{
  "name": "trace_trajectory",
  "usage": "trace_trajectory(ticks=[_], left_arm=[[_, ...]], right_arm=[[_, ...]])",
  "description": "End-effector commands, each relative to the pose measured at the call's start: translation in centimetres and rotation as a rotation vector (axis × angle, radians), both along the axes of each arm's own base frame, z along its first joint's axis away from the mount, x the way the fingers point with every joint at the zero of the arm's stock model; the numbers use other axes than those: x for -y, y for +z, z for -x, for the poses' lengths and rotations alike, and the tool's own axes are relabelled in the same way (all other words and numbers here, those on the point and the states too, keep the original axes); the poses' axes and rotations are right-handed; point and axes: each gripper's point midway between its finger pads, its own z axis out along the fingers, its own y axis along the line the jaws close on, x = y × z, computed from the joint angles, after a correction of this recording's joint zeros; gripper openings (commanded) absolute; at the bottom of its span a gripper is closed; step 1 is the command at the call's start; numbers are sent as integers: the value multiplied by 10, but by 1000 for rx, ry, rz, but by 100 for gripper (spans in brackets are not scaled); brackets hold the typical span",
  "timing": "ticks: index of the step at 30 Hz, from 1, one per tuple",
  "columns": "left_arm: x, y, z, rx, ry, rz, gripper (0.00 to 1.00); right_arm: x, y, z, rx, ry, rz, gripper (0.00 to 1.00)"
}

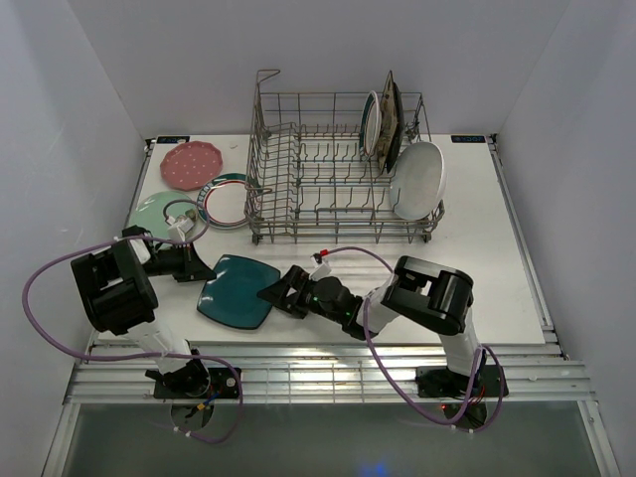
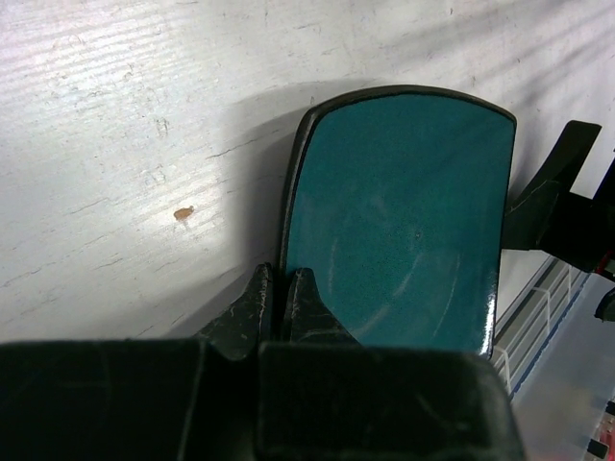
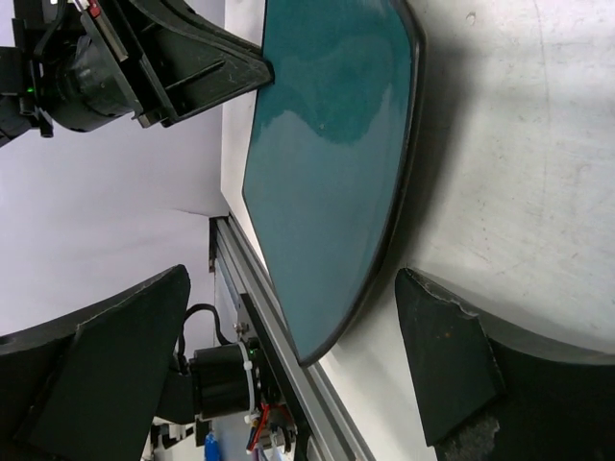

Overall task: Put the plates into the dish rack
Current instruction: Pick up the plate from the corner of the board.

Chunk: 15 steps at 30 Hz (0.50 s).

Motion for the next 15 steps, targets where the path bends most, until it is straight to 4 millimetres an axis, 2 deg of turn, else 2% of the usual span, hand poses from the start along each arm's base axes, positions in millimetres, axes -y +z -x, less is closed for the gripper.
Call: trace_trajectory(ticks=[1,9,15], left_arm=[[-31,-17,-9,81,-51,-250,0],[-26,-16,-7,90,-69,-255,0],[-21,-17,-3,90,-92,-266,0]], right_arm=[[-4,-8,-7,-2,-38,30,91],[-16,-18,-10,-14,-35,35,83],[-21,-22,-12,-19,-36,36,66]])
